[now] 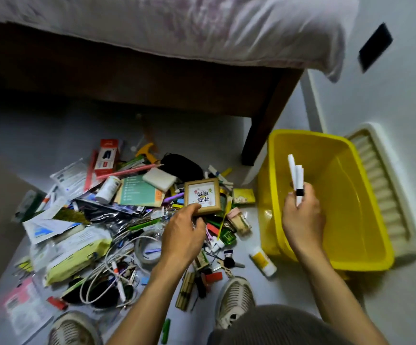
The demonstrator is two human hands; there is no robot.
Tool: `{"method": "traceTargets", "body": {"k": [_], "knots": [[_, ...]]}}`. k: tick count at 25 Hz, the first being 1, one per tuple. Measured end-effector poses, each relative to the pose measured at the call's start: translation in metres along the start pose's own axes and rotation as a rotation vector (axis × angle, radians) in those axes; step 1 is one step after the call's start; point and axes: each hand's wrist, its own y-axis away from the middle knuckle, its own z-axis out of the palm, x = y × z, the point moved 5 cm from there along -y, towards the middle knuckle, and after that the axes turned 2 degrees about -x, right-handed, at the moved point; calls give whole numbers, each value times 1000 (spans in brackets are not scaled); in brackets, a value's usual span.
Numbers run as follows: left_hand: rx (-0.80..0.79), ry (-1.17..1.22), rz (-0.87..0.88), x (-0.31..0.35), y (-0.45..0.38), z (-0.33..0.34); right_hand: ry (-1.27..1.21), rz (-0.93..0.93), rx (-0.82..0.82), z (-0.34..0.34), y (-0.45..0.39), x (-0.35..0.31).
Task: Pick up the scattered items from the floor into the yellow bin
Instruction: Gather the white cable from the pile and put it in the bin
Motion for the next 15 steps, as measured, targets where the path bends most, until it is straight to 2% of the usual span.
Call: {"method": "traceTargets", "body": {"k": [2, 3, 5, 6, 8, 11, 13, 15], "knots": [[-16, -20, -12, -9, 1, 11, 281, 9, -87, 1, -6, 13], [-33, -29, -18, -15, 2, 16, 317, -55, -87, 5, -1, 11], [-73, -33, -50, -31, 0, 27, 203, -236, -86, 28, 22, 0], [-89, -27, -70, -38, -2, 32, 146, -298, -142, 46, 37, 0], [-95, -55, -102, -55, -5, 39, 69, -341, -320, 91, 71, 6], [58, -247, -107, -87, -5, 23, 49, -378, -575, 145, 109, 14], [83, -427, -215, -123, -3, 3, 83, -420, -706, 173, 122, 11], [-35, -480, -375, -166, 4, -11, 108, -476, -777, 192, 128, -1]]}}
